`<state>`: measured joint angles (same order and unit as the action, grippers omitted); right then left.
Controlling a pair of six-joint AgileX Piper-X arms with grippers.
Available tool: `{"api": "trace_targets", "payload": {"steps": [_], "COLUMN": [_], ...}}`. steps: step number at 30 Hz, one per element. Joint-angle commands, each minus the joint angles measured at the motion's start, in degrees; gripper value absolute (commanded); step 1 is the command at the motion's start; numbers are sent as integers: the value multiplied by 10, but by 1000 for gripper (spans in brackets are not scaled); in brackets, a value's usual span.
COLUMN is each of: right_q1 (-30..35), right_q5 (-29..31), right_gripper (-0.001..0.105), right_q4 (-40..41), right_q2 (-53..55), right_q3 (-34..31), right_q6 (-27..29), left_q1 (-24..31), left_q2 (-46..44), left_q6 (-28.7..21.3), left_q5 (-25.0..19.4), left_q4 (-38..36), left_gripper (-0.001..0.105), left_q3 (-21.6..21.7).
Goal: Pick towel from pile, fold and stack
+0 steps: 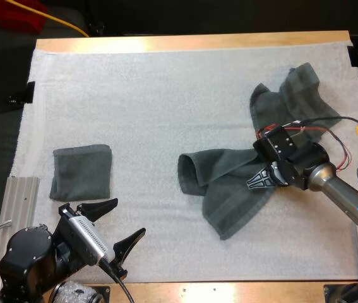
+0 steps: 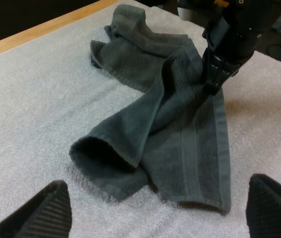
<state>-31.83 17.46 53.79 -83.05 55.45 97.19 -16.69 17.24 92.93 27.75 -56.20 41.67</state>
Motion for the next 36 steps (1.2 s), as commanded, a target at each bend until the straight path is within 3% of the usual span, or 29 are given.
{"api": "trace_targets", "payload": {"steps": [1, 6, 8, 16, 22, 28, 36], "right_q1": [3, 3, 3, 3, 3, 3, 3], "right_q5": [30, 87, 98, 56, -3, -23, -180], "right_gripper": [25, 60, 68, 69, 69, 69, 69], "right_q4": [8, 13, 15, 25, 55, 48, -20], "right_q2": [6, 25, 40, 138, 192, 205, 205], "right_q3": [3, 4, 4, 4, 4, 4, 4], "right_q6": [3, 3, 3, -1, -49, -57, -57], "left_q1": [-3, -3, -3, -3, -3, -3, -3], "left_q2": [2, 2, 2, 2, 2, 2, 2], "left_q6": [1, 1, 1, 1, 1, 1, 1], "left_q5": [0, 0, 0, 0, 0, 0, 0], "left_q4": [4, 4, 4, 4, 4, 4, 4], "left_gripper": [70, 70, 70, 70, 70, 70, 70], "left_q3": [6, 6, 6, 6, 6, 6, 6]}}
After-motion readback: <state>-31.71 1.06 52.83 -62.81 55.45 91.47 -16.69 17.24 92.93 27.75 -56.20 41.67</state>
